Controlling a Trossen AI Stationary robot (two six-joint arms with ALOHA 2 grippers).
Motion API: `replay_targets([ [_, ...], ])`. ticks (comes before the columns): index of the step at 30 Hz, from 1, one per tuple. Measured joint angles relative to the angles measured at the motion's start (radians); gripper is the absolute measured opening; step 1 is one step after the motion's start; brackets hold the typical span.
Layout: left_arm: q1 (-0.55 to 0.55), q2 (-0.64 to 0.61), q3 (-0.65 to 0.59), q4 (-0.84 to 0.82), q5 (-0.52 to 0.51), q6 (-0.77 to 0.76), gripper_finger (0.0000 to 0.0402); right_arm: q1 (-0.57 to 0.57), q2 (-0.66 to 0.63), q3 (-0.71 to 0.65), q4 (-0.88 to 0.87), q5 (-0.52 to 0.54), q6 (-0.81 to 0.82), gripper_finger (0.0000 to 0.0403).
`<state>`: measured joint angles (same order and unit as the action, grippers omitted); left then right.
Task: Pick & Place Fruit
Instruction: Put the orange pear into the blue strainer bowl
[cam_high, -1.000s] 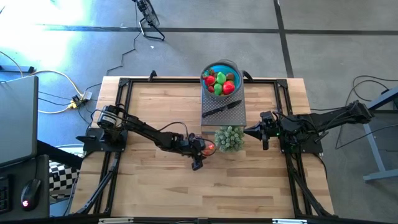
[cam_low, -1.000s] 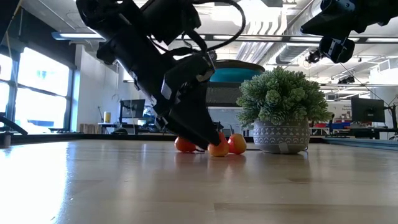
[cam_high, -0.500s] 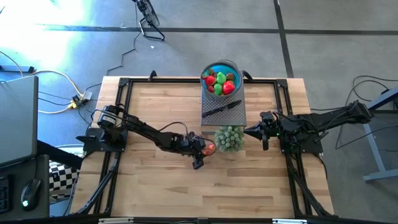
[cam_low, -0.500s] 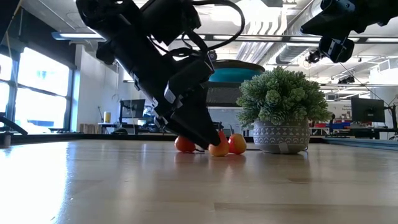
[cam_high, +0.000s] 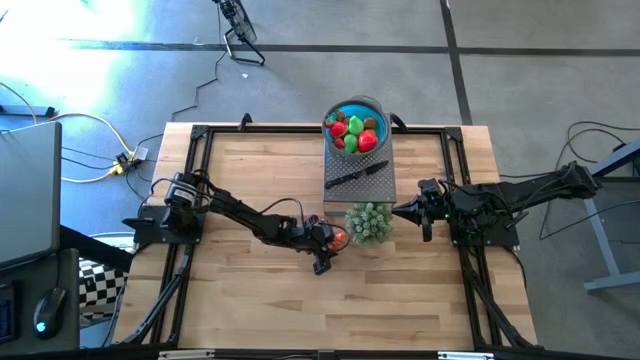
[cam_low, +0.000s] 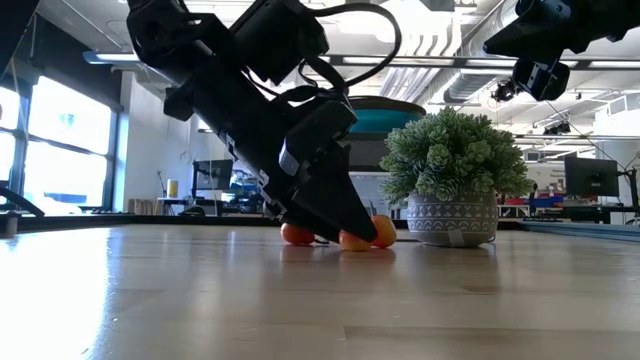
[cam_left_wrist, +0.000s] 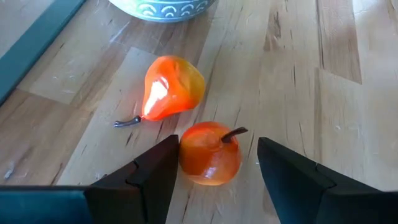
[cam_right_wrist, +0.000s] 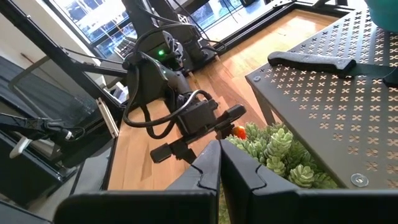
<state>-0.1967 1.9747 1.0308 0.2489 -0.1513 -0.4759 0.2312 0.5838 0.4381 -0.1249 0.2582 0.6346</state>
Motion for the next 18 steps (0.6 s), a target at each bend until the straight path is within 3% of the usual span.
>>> replay_targets([
  [18, 0.000, 0.002, 0.001, -0.012, 0.004, 0.000, 0.0211, 0.000, 0.000, 0.000, 0.000, 0.000, -0.003, 0.0002],
])
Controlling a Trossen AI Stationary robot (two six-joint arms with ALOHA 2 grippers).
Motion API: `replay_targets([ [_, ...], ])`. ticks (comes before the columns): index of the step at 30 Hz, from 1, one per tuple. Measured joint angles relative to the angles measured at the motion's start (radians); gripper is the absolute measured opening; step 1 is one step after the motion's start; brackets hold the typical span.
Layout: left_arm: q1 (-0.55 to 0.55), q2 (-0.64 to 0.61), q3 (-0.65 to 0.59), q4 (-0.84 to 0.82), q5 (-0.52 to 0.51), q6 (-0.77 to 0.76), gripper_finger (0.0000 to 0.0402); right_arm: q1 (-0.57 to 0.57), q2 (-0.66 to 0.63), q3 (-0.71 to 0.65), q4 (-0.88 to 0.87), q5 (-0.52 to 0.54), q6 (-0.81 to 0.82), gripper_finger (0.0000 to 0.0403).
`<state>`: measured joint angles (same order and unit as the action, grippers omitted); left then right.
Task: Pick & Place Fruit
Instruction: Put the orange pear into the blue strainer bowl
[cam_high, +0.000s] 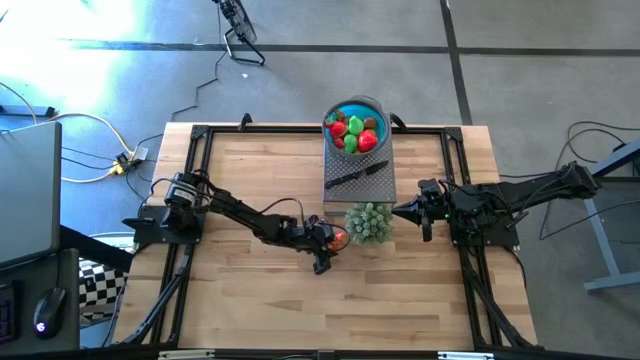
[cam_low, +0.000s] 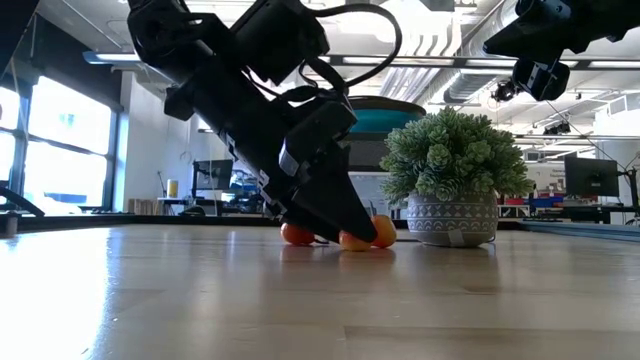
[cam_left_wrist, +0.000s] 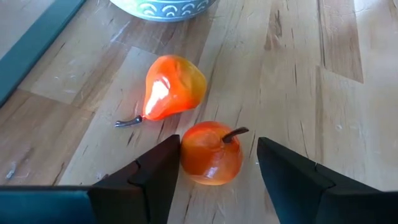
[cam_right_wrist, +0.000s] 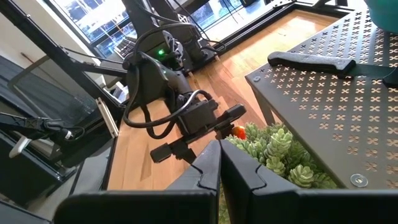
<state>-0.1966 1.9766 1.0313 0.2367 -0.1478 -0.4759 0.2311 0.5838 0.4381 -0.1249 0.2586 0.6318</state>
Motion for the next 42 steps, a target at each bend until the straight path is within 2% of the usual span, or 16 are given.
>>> replay_targets([
  [8, 0.001, 0.001, -0.001, -0.004, -0.004, -0.001, 0.0161, 0.000, 0.000, 0.000, 0.000, 0.000, -0.001, 0.0002],
  [12, 0.001, 0.001, -0.002, -0.003, -0.004, -0.003, 0.0149, 0.000, 0.000, 0.000, 0.000, 0.003, -0.009, 0.0002],
  [29, 0.001, -0.011, -0.002, -0.007, 0.011, -0.038, 0.0145, 0.000, 0.000, 0.000, 0.000, 0.004, -0.027, 0.0002],
  [42, 0.000, -0.140, 0.000, -0.105, 0.089, -0.096, 0.0145, 0.000, 0.000, 0.000, 0.009, 0.002, -0.032, 0.0002],
])
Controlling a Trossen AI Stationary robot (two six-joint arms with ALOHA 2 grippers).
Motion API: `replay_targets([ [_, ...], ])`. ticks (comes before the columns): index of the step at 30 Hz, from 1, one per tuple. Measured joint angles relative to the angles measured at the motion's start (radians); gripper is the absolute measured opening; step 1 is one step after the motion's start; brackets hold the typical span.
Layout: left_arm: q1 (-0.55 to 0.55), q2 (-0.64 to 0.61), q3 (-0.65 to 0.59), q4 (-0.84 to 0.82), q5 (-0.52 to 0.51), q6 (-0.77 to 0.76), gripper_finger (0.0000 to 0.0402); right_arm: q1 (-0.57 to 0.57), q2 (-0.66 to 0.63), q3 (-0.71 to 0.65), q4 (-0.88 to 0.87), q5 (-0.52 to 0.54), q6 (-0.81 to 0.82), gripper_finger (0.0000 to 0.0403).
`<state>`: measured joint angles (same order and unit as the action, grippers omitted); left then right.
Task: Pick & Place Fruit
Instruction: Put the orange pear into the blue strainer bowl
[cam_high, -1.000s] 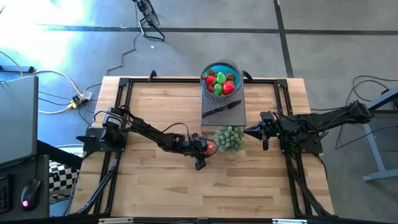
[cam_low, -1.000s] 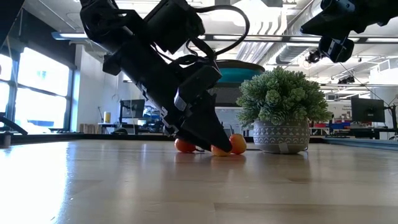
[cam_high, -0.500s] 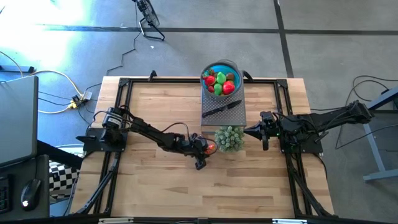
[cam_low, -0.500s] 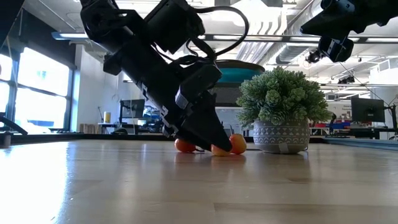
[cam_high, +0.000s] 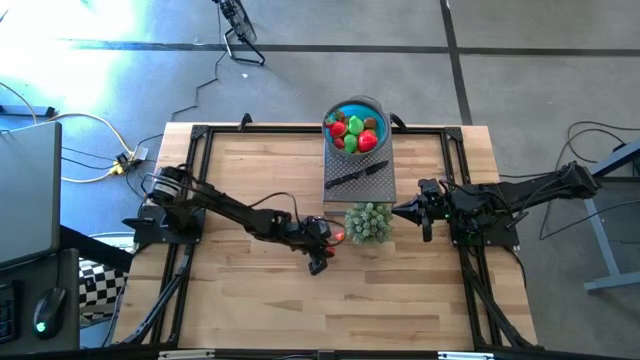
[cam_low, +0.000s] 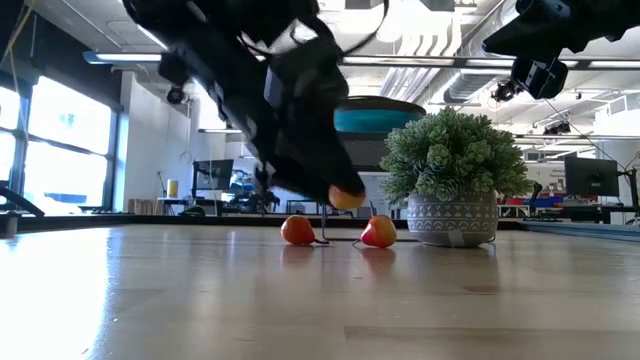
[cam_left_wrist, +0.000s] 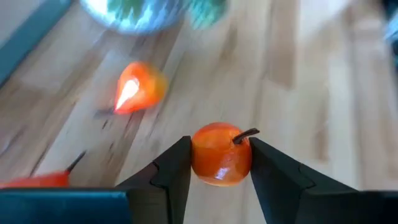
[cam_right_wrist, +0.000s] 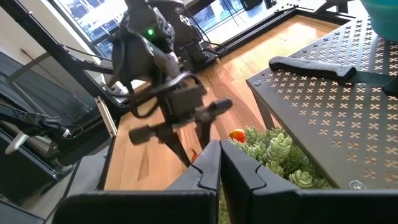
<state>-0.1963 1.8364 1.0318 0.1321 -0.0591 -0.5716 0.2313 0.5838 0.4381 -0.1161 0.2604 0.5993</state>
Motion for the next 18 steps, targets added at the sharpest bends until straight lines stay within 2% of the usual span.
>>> replay_targets([
  [8, 0.000, -0.068, 0.058, -0.038, -0.007, -0.010, 0.0145, 0.000, 0.000, 0.000, 0.001, -0.002, -0.002, 0.0002],
  [14, 0.001, -0.084, 0.146, -0.034, -0.019, -0.008, 0.0145, 0.000, 0.000, 0.000, -0.005, -0.003, -0.003, 0.0002],
  [18, 0.014, -0.088, 0.228, -0.112, -0.039, -0.008, 0.0145, 0.000, 0.000, 0.000, -0.011, -0.004, -0.019, 0.0002],
])
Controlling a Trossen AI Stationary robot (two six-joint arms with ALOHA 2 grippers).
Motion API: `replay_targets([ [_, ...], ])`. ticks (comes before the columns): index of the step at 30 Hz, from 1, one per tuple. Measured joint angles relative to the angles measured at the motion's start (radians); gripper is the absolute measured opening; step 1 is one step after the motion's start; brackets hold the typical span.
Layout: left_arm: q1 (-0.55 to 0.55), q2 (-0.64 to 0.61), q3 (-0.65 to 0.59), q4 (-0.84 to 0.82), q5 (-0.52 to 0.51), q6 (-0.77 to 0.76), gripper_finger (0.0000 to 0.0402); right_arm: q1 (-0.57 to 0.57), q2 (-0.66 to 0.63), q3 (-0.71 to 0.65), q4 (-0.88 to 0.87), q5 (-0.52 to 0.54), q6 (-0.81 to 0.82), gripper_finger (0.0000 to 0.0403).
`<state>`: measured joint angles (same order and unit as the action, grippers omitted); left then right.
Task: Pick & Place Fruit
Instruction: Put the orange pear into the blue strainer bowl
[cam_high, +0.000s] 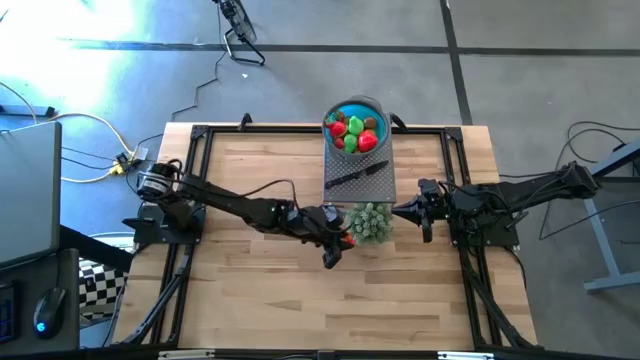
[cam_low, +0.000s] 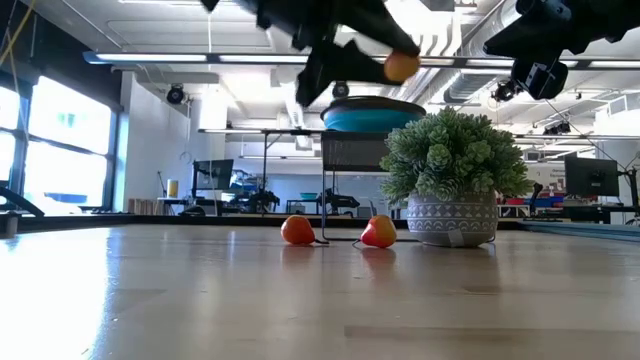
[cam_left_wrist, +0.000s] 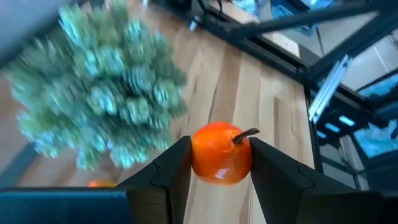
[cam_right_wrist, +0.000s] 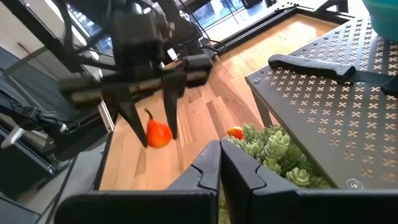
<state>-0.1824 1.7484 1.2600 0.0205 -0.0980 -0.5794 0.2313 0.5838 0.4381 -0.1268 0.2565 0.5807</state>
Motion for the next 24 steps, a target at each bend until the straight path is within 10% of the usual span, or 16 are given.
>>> replay_targets([
  [12, 0.094, -0.001, 0.297, -0.362, -0.155, 0.010, 0.0145, 0.000, 0.000, 0.000, -0.008, -0.032, -0.056, 0.0002],
  [24, 0.299, -0.002, 0.417, -0.383, -0.182, 0.179, 0.0145, 0.000, 0.000, 0.000, -0.036, -0.021, -0.060, 0.0002],
])
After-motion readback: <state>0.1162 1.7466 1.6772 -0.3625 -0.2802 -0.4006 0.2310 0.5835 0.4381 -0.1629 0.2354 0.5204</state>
